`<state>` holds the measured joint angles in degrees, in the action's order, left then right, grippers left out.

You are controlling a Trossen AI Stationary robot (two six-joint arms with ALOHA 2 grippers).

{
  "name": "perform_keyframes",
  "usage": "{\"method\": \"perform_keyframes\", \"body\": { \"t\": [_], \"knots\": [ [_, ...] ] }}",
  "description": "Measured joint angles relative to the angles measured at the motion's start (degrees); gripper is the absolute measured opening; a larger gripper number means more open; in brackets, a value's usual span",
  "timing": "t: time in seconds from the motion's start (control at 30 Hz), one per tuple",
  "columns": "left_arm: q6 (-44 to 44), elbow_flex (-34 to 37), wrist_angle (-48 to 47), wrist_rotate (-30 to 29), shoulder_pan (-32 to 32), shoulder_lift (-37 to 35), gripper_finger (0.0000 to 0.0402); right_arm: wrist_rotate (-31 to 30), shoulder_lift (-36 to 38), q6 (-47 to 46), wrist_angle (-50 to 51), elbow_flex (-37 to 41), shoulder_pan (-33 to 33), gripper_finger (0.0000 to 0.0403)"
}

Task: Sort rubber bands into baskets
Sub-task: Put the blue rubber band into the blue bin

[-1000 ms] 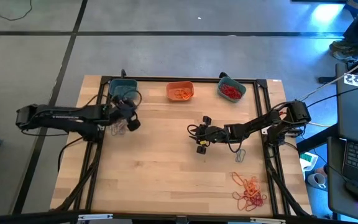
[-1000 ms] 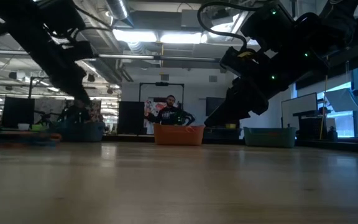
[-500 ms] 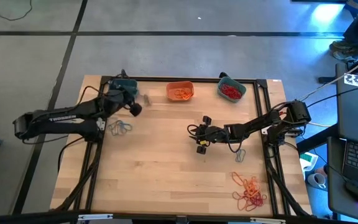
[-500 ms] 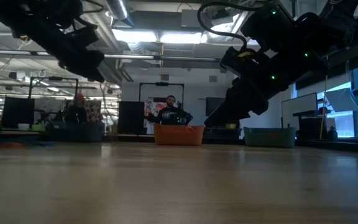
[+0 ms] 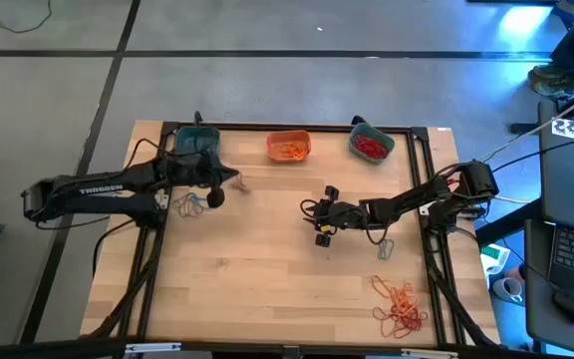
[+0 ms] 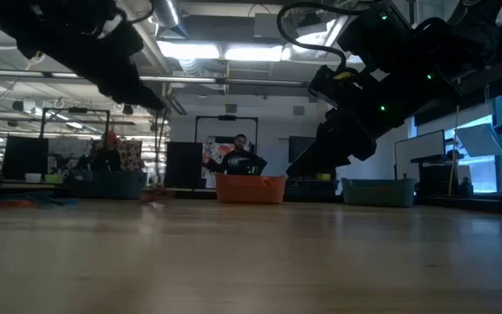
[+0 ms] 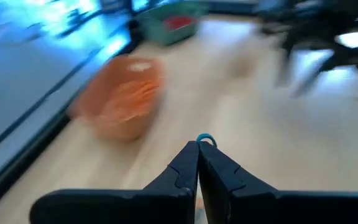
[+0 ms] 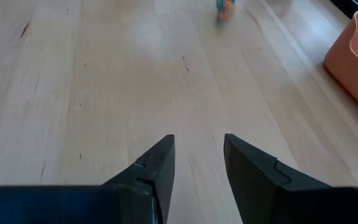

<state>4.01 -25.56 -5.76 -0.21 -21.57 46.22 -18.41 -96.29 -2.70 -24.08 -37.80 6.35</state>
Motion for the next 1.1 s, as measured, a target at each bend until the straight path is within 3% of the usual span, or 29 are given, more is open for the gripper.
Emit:
{"method": "perform_keyframes", "body": {
  "t": [0.07, 0.23, 0.4, 0.63, 0.87, 1.1],
  "knots": [
    [0.7, 0.0, 1.6, 2.8, 0.7, 0.0, 0.0008, 0.0, 0.0, 0.0, 0.0, 0.0, 0.0, 0.0140],
    [0.5, 0.0, 6.1, 2.7, 1.7, 0.0, 0.0008, 0.0, 0.0, 0.0, 0.0, 0.0, 0.0, 0.0140],
    [0.5, 0.0, 4.0, 4.5, 1.8, 0.0, 0.0008, 0.0, 0.0, 0.0, 0.0, 0.0, 0.0, 0.0140],
    [-0.9, 0.1, 7.6, 1.0, 1.8, 0.0, 0.0008, -0.4, 0.0, 0.0, -0.1, 0.0, 0.0, 0.0140],
    [-2.2, 0.1, 8.0, 13.8, 3.8, 0.1, 0.0008, -0.4, 0.0, 0.0, -0.3, 0.0, 0.0, 0.0140],
    [-1.3, 0.1, 8.6, 14.6, 7.4, 0.4, 0.0008, -0.4, 0.0, 0.0, -0.6, 0.0, 0.0, 0.0140]
  ]
}}
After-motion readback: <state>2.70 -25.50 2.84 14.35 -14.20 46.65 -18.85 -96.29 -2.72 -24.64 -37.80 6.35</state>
